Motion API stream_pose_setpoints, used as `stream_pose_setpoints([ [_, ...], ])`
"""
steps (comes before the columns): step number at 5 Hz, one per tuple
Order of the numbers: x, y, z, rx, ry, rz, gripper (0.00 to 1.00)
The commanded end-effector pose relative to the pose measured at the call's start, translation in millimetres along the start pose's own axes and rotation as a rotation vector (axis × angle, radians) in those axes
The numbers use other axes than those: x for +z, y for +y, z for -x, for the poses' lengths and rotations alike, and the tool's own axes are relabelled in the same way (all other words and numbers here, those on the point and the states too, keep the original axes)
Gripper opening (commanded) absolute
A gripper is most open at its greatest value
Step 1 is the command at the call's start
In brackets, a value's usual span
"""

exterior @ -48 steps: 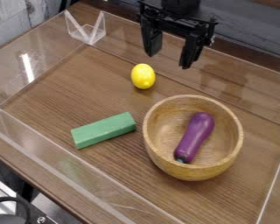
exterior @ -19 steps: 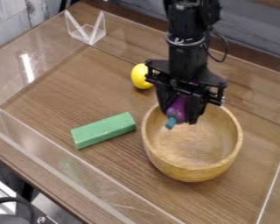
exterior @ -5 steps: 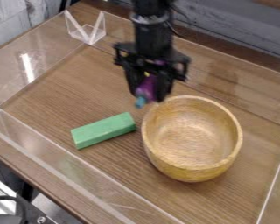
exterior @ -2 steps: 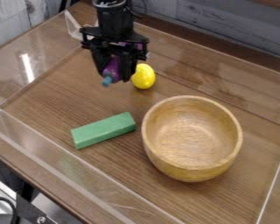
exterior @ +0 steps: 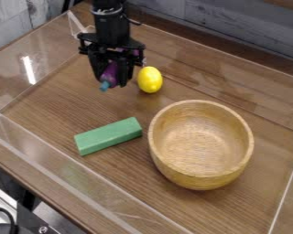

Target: Remove the purple eggplant from inside the brown bowl and put it on the table

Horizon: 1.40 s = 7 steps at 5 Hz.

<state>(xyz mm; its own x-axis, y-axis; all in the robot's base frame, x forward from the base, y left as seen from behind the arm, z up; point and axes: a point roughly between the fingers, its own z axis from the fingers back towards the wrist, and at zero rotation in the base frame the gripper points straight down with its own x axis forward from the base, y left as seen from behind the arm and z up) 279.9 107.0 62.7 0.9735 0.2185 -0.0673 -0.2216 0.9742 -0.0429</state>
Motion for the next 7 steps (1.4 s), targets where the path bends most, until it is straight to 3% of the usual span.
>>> stream_pose_setpoints([
  [1, 7.0, 13.5, -15.0, 0.010, -0.056, -0.017, 0.00],
  [3, -11.2, 28.6, -20.7, 0.030, -0.032, -0.024, 0.00],
  [7, -19.2, 40.5, -14.7, 0.064, 0.007, -0.038, 0.00],
])
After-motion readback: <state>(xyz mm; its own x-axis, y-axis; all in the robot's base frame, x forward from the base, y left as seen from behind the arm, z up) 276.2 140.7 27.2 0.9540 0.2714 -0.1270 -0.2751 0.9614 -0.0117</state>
